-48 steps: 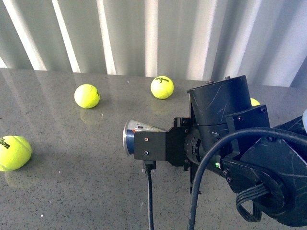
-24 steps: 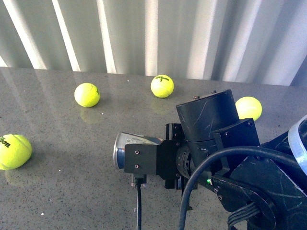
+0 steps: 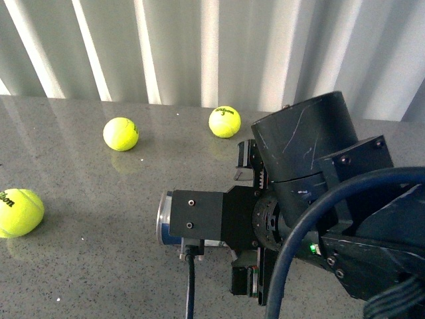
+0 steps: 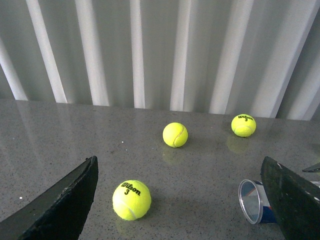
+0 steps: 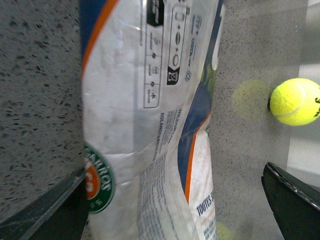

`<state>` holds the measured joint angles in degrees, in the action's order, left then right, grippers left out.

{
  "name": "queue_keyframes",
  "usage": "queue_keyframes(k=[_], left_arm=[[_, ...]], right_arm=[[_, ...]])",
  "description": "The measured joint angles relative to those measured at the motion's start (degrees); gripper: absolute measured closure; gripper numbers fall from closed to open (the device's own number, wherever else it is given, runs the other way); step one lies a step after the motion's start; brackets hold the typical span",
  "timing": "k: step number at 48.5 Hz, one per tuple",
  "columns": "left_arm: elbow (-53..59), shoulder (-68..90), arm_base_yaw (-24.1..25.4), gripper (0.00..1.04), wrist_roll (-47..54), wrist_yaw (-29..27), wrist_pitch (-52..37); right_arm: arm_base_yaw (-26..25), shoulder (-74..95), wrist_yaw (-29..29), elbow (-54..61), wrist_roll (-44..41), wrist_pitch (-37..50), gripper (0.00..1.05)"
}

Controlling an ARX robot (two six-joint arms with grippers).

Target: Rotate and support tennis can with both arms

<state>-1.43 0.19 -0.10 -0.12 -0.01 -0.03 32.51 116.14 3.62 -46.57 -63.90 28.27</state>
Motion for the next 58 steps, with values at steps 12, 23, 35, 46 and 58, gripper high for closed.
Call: queue_keyframes(k=[12,23,35,46,58], left_arm=[[0.0,0.0,0.0,0.07,0.0,0.0,0.0],[0.0,0.0,0.0,0.07,0.0,0.0,0.0],[0.0,0.0,0.0,0.07,0.0,0.0,0.0],[0.0,0.0,0.0,0.07,0.0,0.0,0.0],[0.0,0.0,0.0,0.07,0.0,0.0,0.0]], right_arm=[[1.2,-12.2,-0.1,5.9,3.0,-7.5,0.07],[-2.9,-24.7,0.5,9.8,10.2,-5.9,0.07],[-13.0,-35.8,8.6,15.2,20.2,3.3,0.07],[-22.8,-46.8,11.5,19.5,34.4,9.7,0.07],[-30.9,-59.7,2.8,26.7,50.9,7.8,0.17]])
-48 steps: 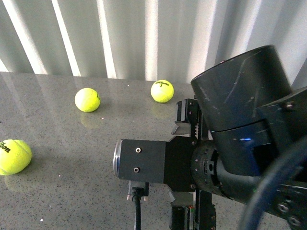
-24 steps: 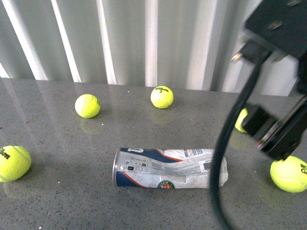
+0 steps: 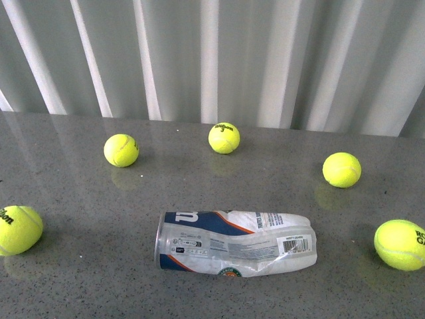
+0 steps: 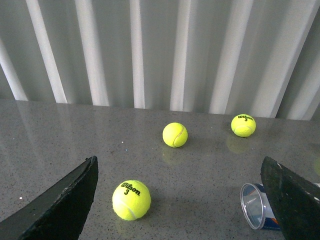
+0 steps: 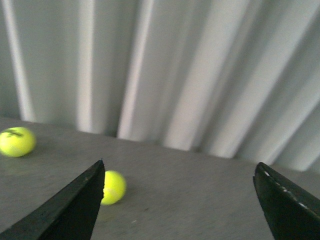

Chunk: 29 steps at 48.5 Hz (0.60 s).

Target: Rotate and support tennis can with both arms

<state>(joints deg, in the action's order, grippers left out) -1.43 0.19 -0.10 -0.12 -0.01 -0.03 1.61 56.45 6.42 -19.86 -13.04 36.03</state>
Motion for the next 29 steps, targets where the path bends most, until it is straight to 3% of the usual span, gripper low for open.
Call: queue_keyframes(k=[5,16,23,29], left_arm=[[0.0,0.0,0.0,0.07,0.0,0.0,0.0],[0.0,0.0,0.0,0.07,0.0,0.0,0.0],[0.0,0.0,0.0,0.07,0.0,0.0,0.0],[0.0,0.0,0.0,0.07,0.0,0.0,0.0]], right_arm=[[-1.3,-6.8,-5.7,4.4,7.2,-4.0,0.32],[-1.5,-15.2,-6.3,9.7,11.5,-4.9,0.68],[-1.5,-20.3,-6.3,13.4,12.0,-6.8,1.02],[-1.5,-23.2,-6.3,14.8,12.2,-8.3,1.01]])
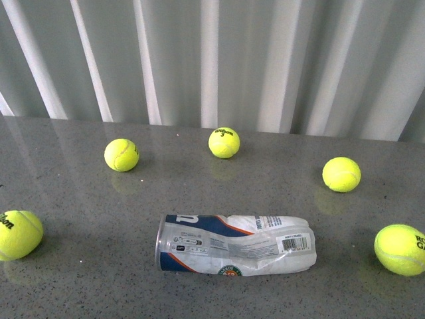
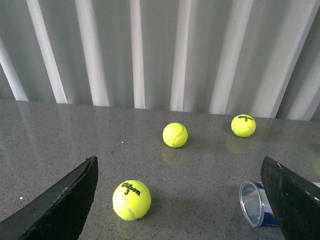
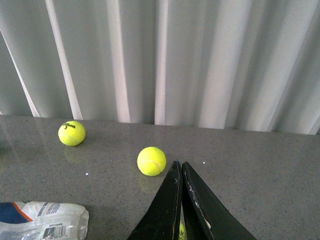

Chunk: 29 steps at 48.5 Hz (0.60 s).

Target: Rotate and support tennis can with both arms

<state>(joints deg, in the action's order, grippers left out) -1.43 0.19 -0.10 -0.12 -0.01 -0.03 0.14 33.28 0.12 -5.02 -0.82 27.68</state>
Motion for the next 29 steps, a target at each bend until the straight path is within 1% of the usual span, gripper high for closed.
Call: queue_keyframes(k=[18,21,29], left_arm=[[0.0,0.0,0.0,0.07,0.0,0.0,0.0],[0.0,0.0,0.0,0.07,0.0,0.0,0.0],[0.0,0.0,0.0,0.07,0.0,0.0,0.0]], right_arm=[[0.0,-9.9,0.0,3.1,0.1,-6.7,1.01],[0.0,-11.1,0.0,4.8,0.1,-5.6,1.01],[0.0,-15.2,0.0,4.8,0.1,-9.5,1.01]])
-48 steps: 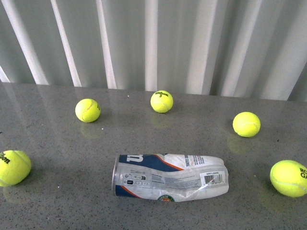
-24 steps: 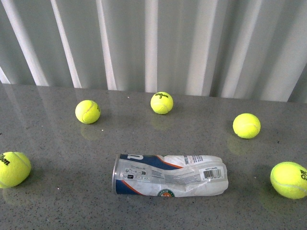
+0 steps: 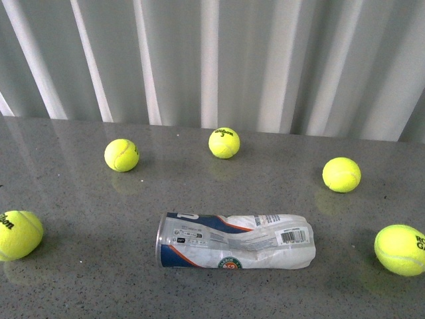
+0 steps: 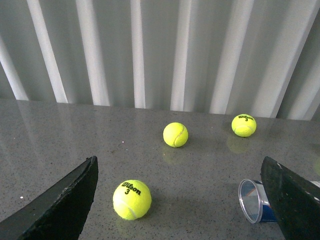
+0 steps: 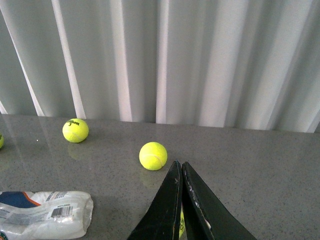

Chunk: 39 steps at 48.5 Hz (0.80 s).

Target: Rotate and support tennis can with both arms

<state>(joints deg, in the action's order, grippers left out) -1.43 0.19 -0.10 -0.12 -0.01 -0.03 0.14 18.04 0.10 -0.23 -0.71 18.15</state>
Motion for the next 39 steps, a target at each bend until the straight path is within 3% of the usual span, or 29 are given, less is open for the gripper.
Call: queue_keyframes(k=[23,29,39], left_arm=[[0.0,0.0,0.0,0.07,0.0,0.0,0.0],[0.0,0.0,0.0,0.07,0.0,0.0,0.0],[0.0,0.0,0.0,0.07,0.0,0.0,0.0]], right_arm=[[0.0,-8.2,0.0,0.0,0.0,-8.2,1.01],[0.0,-15.3,0.0,0.0,0.0,-17.3,1.01],[0.0,-17.8,0.0,0.0,0.1,-18.1,1.01]])
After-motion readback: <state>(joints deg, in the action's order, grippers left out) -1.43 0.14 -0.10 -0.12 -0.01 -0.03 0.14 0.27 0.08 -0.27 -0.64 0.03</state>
